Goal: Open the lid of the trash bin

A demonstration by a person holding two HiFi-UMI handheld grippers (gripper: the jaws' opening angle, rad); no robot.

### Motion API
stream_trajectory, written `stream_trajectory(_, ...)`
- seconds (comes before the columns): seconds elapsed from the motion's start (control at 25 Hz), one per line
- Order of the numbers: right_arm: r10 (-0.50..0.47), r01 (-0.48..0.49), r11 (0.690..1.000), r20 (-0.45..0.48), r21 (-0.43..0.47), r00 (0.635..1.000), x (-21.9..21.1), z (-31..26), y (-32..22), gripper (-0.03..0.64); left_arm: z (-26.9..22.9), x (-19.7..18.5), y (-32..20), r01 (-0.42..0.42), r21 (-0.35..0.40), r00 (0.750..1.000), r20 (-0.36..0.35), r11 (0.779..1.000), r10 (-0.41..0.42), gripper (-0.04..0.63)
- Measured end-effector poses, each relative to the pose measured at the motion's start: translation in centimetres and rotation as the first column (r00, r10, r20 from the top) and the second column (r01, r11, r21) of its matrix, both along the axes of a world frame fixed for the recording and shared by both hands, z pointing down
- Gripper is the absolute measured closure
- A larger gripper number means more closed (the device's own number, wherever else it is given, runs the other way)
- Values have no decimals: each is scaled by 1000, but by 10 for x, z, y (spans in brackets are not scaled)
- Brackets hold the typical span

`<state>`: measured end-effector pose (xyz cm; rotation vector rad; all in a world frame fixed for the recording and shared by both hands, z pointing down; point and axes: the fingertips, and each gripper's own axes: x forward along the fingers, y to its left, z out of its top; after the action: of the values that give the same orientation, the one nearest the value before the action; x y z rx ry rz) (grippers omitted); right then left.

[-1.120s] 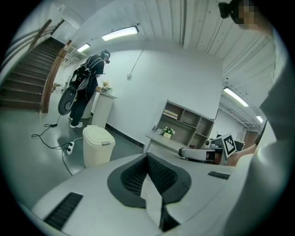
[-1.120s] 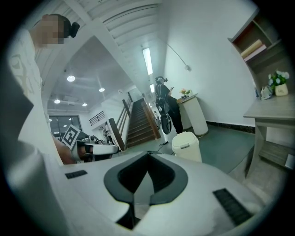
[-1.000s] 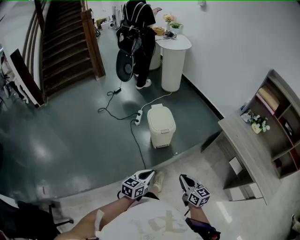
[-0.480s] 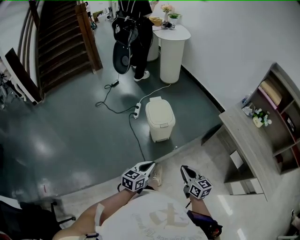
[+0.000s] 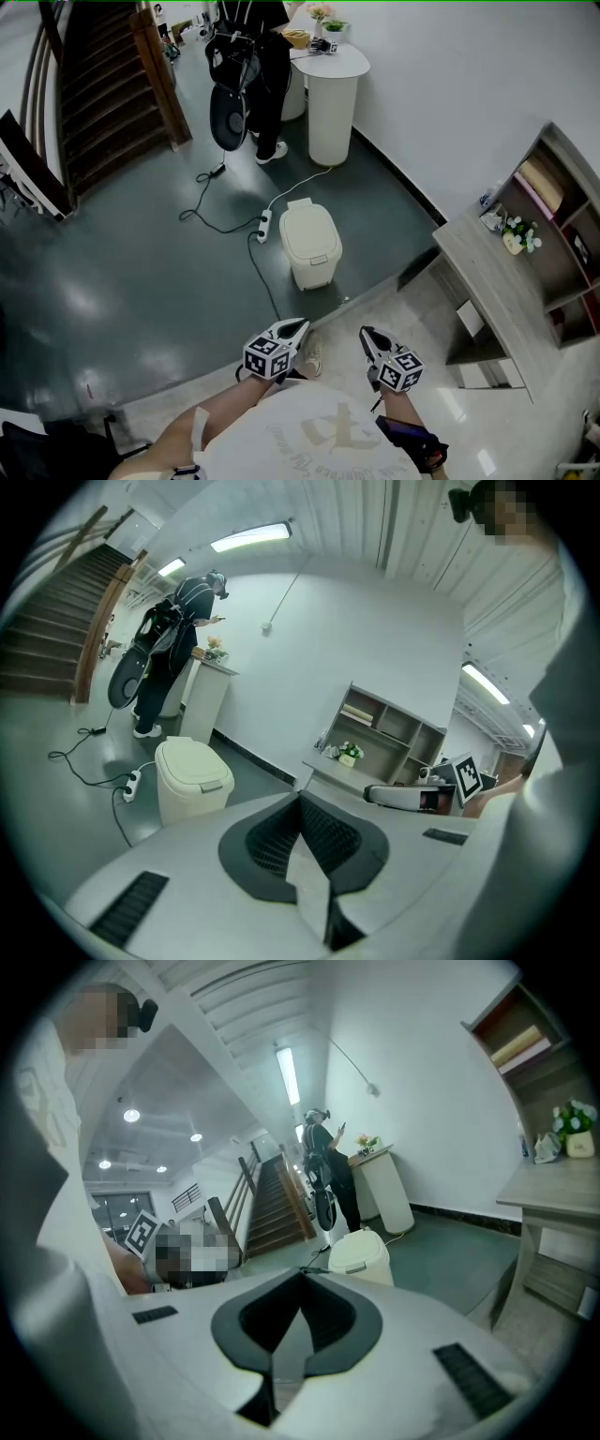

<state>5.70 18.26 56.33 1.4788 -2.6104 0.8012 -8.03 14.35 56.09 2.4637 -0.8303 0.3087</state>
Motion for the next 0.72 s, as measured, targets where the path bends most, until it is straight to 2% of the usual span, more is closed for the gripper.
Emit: stream_trajectory(0.72, -19, 16, 998, -41, -61, 999, 35, 6, -113, 612, 16, 44, -104, -43, -52, 999, -2, 998, 42, 581)
